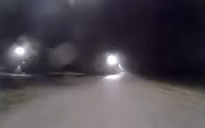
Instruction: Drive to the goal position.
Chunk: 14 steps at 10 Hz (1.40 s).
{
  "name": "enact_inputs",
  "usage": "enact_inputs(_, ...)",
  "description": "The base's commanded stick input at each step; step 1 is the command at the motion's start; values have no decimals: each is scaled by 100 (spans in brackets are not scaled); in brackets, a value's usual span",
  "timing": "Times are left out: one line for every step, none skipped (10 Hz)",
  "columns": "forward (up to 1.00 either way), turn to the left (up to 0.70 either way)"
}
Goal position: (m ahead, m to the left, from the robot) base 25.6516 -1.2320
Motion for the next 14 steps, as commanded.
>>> enact_inputs(100, -5)
enact_inputs(100, -5)
enact_inputs(100, -4)
enact_inputs(100, -4)
enact_inputs(100, -3)
enact_inputs(100, -3)
enact_inputs(100, -4)
enact_inputs(100, -5)
enact_inputs(100, -5)
enact_inputs(100, -4)
enact_inputs(100, -4)
enact_inputs(100, -4)
enact_inputs(100, -4)
enact_inputs(100, -5)
